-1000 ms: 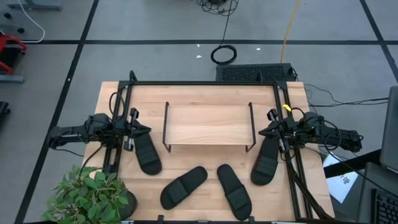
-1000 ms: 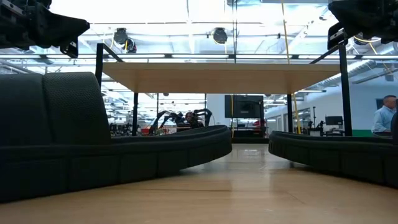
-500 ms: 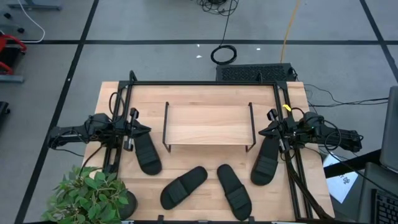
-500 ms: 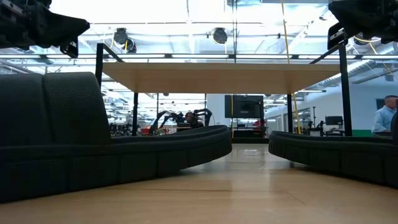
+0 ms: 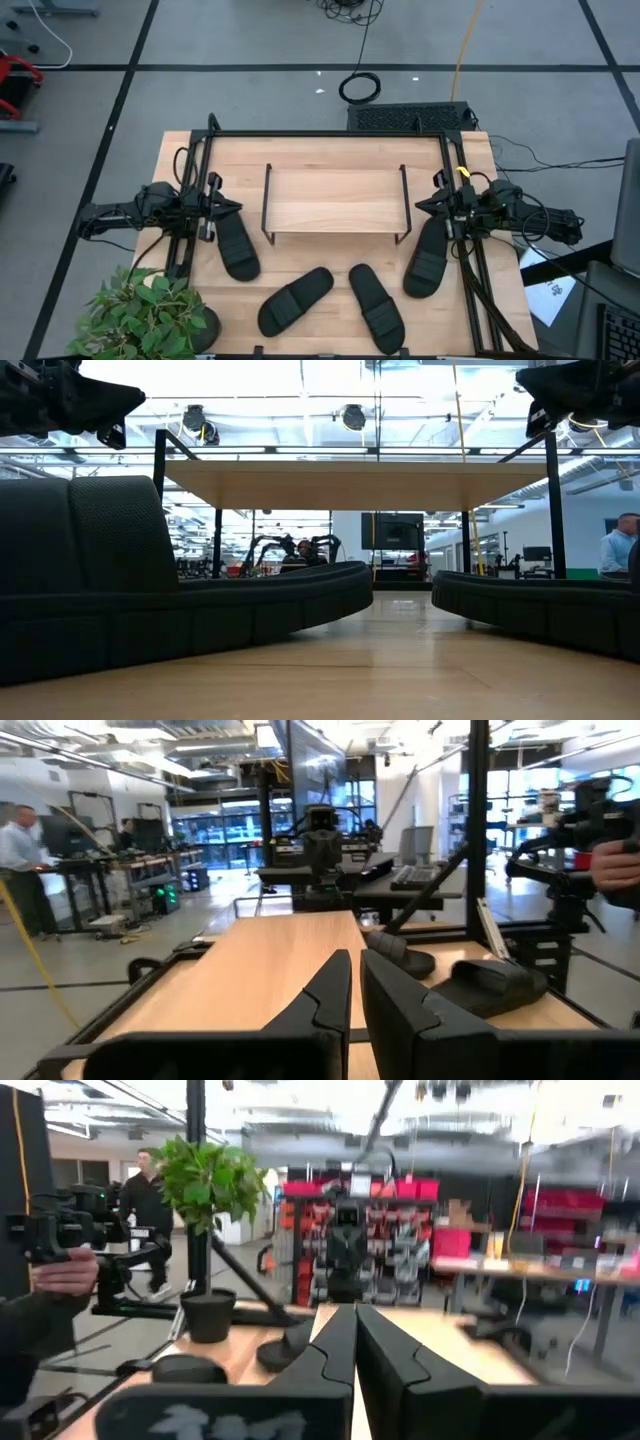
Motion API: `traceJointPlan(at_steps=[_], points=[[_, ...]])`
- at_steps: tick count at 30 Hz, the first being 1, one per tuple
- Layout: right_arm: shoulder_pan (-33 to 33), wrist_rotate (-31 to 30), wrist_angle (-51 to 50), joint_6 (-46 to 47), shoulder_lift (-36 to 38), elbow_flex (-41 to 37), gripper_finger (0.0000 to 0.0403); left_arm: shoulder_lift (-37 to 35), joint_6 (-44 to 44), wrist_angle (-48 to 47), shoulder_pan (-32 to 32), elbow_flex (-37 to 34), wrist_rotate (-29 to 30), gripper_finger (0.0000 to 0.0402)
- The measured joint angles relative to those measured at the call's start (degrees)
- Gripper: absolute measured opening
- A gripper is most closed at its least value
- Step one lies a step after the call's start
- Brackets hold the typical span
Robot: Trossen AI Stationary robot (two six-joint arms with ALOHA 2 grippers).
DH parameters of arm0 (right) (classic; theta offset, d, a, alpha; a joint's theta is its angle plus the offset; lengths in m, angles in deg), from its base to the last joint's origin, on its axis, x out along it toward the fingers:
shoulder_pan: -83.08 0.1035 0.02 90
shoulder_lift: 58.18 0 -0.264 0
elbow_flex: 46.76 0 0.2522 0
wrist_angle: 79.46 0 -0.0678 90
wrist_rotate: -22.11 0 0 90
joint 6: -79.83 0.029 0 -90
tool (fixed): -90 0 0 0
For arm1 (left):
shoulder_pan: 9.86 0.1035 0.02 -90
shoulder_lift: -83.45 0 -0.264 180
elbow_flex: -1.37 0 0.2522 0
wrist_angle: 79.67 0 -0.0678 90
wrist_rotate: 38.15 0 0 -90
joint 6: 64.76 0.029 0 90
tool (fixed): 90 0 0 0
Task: Pick and place slides into the shelf
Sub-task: Put the right black slide on the shelf
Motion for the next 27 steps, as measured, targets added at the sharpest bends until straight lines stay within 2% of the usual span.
traceJointPlan(at_steps=[8,12,15,19,27], points=[[0.0,-3.1,7.6,-2.9,-0.2,0.0,0.0000,0.0,1.4,1.2,0.0,0.0,3.7,0.0033],[0.0,-5.5,7.4,-5.3,-0.3,0.2,0.0000,0.0,1.4,1.3,0.0,0.0,3.9,0.0033],[0.0,-8.7,2.7,-5.4,-0.7,2.8,0.0009,0.0,1.4,1.3,0.0,0.0,3.9,0.0033],[0.0,-11.7,-7.8,-4.4,-3.6,10.1,0.0046,0.0,1.3,1.3,0.0,0.0,3.9,0.0033],[0.0,-16.5,-21.5,-4.2,-15.3,27.1,0.0155,0.1,2.1,1.3,0.0,0.0,3.9,0.0033]])
